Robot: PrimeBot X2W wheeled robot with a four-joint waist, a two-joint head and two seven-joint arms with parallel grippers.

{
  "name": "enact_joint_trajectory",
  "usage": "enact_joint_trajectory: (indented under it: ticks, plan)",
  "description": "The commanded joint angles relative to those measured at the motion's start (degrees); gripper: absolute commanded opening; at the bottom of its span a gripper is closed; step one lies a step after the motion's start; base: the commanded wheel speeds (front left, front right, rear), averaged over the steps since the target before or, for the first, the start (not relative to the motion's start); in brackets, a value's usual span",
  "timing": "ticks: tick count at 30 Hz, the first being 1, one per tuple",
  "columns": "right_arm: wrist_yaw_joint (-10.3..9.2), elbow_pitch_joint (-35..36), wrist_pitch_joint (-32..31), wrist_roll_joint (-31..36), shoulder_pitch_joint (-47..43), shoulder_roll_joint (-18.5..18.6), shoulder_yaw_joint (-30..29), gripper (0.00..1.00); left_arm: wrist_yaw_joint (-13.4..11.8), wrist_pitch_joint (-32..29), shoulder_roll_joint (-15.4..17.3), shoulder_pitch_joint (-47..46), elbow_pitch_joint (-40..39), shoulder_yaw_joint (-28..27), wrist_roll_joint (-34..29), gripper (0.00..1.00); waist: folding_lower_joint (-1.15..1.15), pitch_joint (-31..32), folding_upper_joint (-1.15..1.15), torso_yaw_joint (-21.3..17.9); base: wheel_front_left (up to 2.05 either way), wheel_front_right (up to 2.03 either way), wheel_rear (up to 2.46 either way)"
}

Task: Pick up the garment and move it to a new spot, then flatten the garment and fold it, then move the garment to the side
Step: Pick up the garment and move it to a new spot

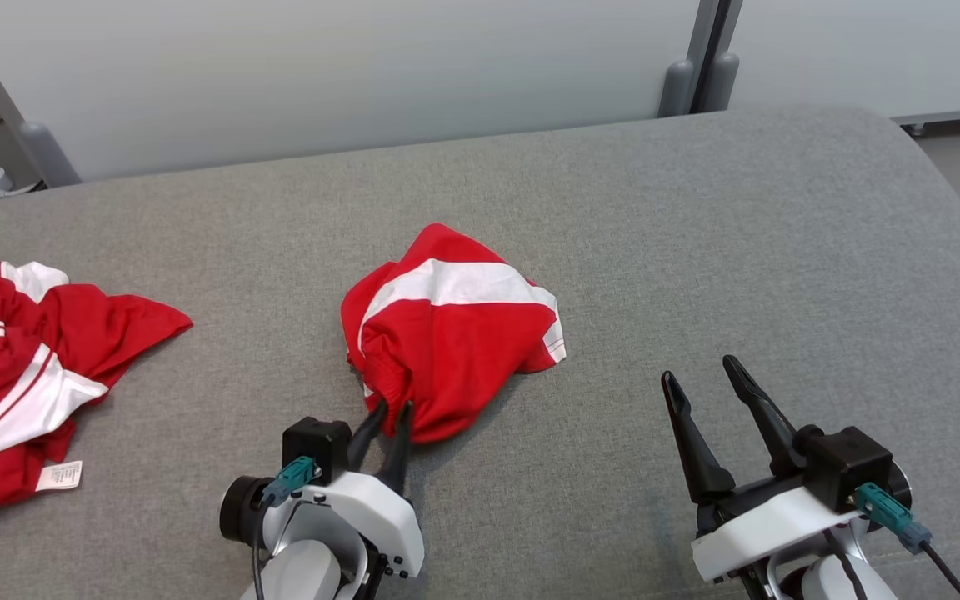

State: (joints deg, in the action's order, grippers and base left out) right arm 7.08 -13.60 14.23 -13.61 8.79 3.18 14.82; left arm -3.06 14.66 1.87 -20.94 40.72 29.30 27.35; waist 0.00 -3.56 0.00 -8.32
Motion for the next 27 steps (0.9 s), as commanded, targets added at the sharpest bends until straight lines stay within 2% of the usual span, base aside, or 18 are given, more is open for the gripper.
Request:
enact_joint_trajectory:
  ticks: [1,5,11,20,27]
  plan:
    - [0.41,1.3,0.8,0.2,-0.2,-0.3,0.9,1.0,-0.7,0.3,1.0,0.2,-3.3,-2.6,0.1,1.0,0.0,1.1,0.0,0.1,0.0,0.0,0.0]
    - [0.41,1.2,0.8,0.3,-0.9,-0.3,0.9,1.0,-1.5,0.3,1.3,1.7,-7.4,-4.3,-0.5,1.0,0.0,2.2,0.0,0.4,0.0,0.0,0.0]
    - [0.41,1.6,0.8,0.2,-1.9,-0.3,1.4,1.0,-3.0,0.3,2.0,6.9,-21.8,-10.4,-3.2,1.0,0.0,3.4,0.0,1.0,0.0,0.0,0.0]
    - [0.41,3.2,0.8,-0.1,-4.0,-0.3,0.7,1.0,-3.3,0.3,1.8,17.0,-37.3,-19.6,-9.0,1.0,0.0,5.1,0.0,2.9,0.0,0.0,0.0]
    - [0.41,4.9,0.8,1.4,-6.8,-0.3,-2.6,1.0,-2.2,0.3,1.3,22.3,-40.7,-23.8,-14.0,1.0,0.0,5.6,0.0,5.2,0.0,0.0,0.0]
